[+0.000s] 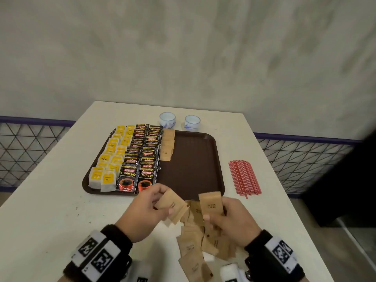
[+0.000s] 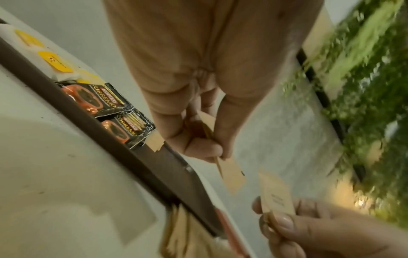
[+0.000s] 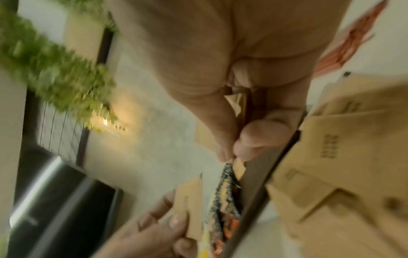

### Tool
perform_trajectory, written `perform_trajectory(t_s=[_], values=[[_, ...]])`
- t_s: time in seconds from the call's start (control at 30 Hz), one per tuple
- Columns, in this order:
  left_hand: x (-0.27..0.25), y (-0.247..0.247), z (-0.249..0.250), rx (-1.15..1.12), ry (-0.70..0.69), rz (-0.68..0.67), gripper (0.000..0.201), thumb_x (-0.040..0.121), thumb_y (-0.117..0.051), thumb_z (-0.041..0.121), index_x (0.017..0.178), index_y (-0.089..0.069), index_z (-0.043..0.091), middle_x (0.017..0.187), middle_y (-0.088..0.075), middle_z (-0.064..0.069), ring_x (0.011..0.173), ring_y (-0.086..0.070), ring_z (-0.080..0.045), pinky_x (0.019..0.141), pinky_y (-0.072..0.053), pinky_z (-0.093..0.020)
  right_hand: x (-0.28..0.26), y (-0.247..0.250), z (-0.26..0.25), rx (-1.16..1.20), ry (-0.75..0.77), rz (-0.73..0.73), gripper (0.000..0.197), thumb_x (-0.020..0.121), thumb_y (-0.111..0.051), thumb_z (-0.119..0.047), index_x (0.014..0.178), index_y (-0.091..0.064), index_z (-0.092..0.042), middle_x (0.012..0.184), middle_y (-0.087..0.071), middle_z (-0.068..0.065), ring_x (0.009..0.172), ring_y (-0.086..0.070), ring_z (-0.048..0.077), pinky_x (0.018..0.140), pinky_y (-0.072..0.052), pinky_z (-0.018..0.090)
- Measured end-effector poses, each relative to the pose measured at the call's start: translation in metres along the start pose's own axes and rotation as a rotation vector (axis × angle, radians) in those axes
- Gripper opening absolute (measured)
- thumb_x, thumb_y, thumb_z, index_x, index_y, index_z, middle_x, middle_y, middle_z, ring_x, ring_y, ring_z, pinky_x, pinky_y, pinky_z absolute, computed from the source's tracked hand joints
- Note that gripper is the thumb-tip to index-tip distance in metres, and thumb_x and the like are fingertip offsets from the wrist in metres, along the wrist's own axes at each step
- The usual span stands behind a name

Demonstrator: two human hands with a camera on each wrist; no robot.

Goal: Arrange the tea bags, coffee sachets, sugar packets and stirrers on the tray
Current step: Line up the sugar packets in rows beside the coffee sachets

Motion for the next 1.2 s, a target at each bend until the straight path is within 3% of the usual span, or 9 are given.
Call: perform_trajectory(t_s=[0.07, 0.17, 0.4, 0.57, 0.7, 0.87, 1.0, 1.1, 1.2], values=[[-0.004, 0.006, 0.009, -0.125, 0.001, 0.014, 0.034, 0.078, -0.069, -0.006, 0.104, -0.057, 0.013, 0.093, -0.072, -0.013, 0.085, -0.068, -0.03, 0.072, -0.055, -0.034, 0.001, 0.003, -0.008, 0.2, 0.028, -0.056, 0.03, 0.084, -0.072, -0.008, 0.11, -0.061, -0.018, 0.084, -0.07, 0.007, 0.065, -0.066, 0.017, 0.06, -0.052, 0.026], [-0.01, 0.012, 0.023, -0.203, -0.027, 0.025, 0.04, 0.078, -0.069, -0.007, 0.108, -0.054, 0.014, 0.093, -0.073, -0.009, 0.087, -0.068, -0.025, 0.071, -0.056, -0.028, 0.006, 0.004, -0.018, 0.38, 0.092, -0.103, 0.042, 0.084, -0.069, -0.002, 0.122, -0.057, -0.017, 0.093, -0.072, 0.013, 0.071, -0.066, 0.026, 0.063, -0.053, 0.031], [-0.019, 0.028, 0.036, -0.32, -0.088, 0.081, 0.041, 0.076, -0.072, -0.003, 0.108, -0.054, 0.014, 0.089, -0.073, -0.011, 0.076, -0.067, -0.015, 0.063, -0.054, -0.023, 0.009, 0.003, -0.037, 0.452, 0.152, -0.157, 0.047, 0.081, -0.063, -0.013, 0.127, -0.054, -0.015, 0.099, -0.072, 0.015, 0.082, -0.068, 0.03, 0.074, -0.052, 0.035], [-0.021, 0.04, 0.031, -0.329, -0.042, 0.139, 0.043, 0.066, -0.073, 0.012, 0.105, -0.058, 0.02, 0.09, -0.073, -0.007, 0.08, -0.069, -0.017, 0.063, -0.055, -0.025, 0.021, 0.002, -0.046, 0.474, 0.147, -0.177, 0.036, 0.094, -0.053, -0.002, 0.129, -0.053, -0.014, 0.101, -0.071, 0.014, 0.082, -0.068, 0.03, 0.077, -0.052, 0.037], [-0.023, 0.051, 0.019, -0.306, 0.014, 0.157, 0.039, 0.07, -0.076, 0.012, 0.104, -0.06, 0.023, 0.091, -0.072, -0.005, 0.078, -0.067, -0.02, 0.064, -0.052, -0.029, 0.054, 0.002, -0.05, 0.467, -0.002, -0.109, 0.028, 0.097, -0.048, -0.003, 0.122, -0.057, -0.01, 0.105, -0.068, 0.013, 0.08, -0.067, 0.021, 0.07, -0.054, 0.028], [-0.026, 0.068, 0.003, -0.275, 0.039, 0.199, 0.035, 0.078, -0.07, -0.001, 0.105, -0.06, 0.018, 0.08, -0.071, -0.011, 0.063, -0.061, -0.016, 0.059, -0.051, -0.028, 0.132, 0.0, -0.045, 0.171, -0.097, 0.146, 0.018, 0.086, -0.066, -0.006, 0.097, -0.066, -0.02, 0.096, -0.071, 0.001, 0.069, -0.055, 0.006, 0.061, -0.04, 0.019], [-0.024, 0.08, -0.009, -0.267, 0.08, 0.225, 0.036, 0.077, -0.068, -0.007, 0.105, -0.061, 0.015, 0.076, -0.07, -0.014, 0.058, -0.061, -0.016, 0.055, -0.05, -0.024, 0.19, -0.025, -0.033, 0.125, -0.256, 0.186, 0.018, 0.083, -0.066, 0.001, 0.081, -0.063, -0.016, 0.086, -0.071, 0.008, 0.065, -0.061, 0.014, 0.055, -0.048, 0.023], [-0.022, 0.09, -0.015, -0.251, 0.091, 0.24, 0.036, 0.079, -0.066, -0.007, 0.104, -0.06, 0.018, 0.077, -0.07, -0.012, 0.057, -0.06, -0.016, 0.056, -0.051, -0.024, 0.221, -0.044, -0.023, 0.132, -0.388, 0.181, 0.011, 0.083, -0.064, 0.001, 0.077, -0.067, -0.008, 0.088, -0.073, 0.017, 0.069, -0.062, 0.026, 0.065, -0.055, 0.034], [-0.02, 0.098, -0.021, -0.249, 0.102, 0.269, 0.035, 0.079, -0.066, -0.007, 0.102, -0.06, 0.019, 0.075, -0.07, -0.011, 0.055, -0.059, -0.014, 0.056, -0.05, -0.024, 0.239, -0.061, -0.019, 0.13, -0.469, 0.147, 0.011, 0.086, -0.062, -0.001, 0.08, -0.07, 0.004, 0.07, -0.072, 0.015, 0.049, -0.058, 0.021, 0.046, -0.045, 0.026]])
Point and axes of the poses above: each hand's wrist, its own x-axis towards the middle knuckle, its own y-axis out of the back of the hand, z = x × y, the point moved 4 cm from there along x, towards the middle knuckle
